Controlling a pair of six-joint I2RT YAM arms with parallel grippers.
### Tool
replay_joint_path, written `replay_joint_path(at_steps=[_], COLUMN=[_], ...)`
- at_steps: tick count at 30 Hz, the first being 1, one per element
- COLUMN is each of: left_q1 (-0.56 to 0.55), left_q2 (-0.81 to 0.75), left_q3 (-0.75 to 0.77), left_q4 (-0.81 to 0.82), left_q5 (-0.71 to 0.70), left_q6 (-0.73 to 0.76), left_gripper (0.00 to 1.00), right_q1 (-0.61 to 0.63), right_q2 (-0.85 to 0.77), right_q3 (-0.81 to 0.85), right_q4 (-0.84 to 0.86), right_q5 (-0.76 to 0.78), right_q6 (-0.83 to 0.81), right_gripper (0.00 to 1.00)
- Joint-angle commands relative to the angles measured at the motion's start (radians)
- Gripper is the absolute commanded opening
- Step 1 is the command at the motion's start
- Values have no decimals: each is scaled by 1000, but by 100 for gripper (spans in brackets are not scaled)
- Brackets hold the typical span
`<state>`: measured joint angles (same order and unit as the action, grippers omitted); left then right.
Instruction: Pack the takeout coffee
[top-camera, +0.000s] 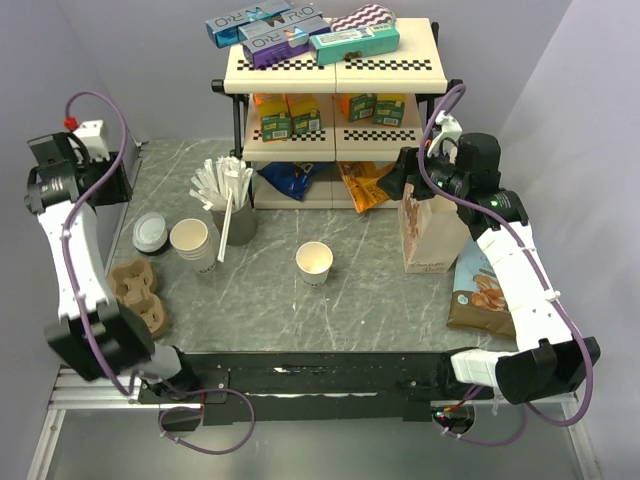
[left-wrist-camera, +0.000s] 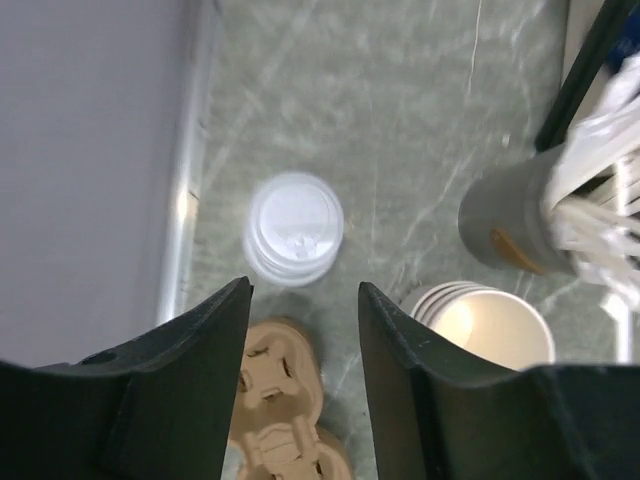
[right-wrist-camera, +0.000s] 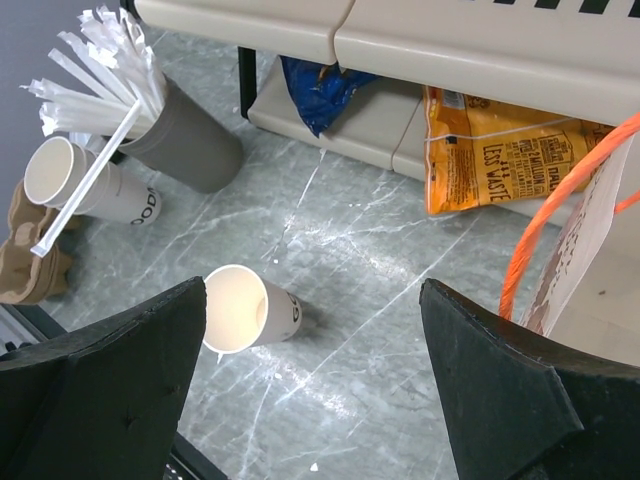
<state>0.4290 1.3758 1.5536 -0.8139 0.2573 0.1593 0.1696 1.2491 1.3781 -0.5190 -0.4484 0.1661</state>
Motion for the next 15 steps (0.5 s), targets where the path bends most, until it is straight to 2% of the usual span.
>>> replay_joint_path(at_steps=[1,4,8,14,15], left_q1=[4,-4,-47,-107,-119], left_q2=[109,150,183,278,304], left_q3=[0,-36,-92,-75,-70], left_q4=[-39,-12,50,27,24], left_q5=[125,115,30,-19,-29], left_q6=[-3,11,46,77,75], left_gripper=[52,50,49,46,43], right_q1=[-5,-5,-4,-7,-8], right_q2=[-33,-60,-92,-148,-154], right_q3=[-2,-31,-73,-140,-151], right_q4=[28,34,36,47,47], right_q5=[-3,2,14,30,30], right_q6=[4,0,-4,-10,-10], right_gripper=[93,93,93,93,93])
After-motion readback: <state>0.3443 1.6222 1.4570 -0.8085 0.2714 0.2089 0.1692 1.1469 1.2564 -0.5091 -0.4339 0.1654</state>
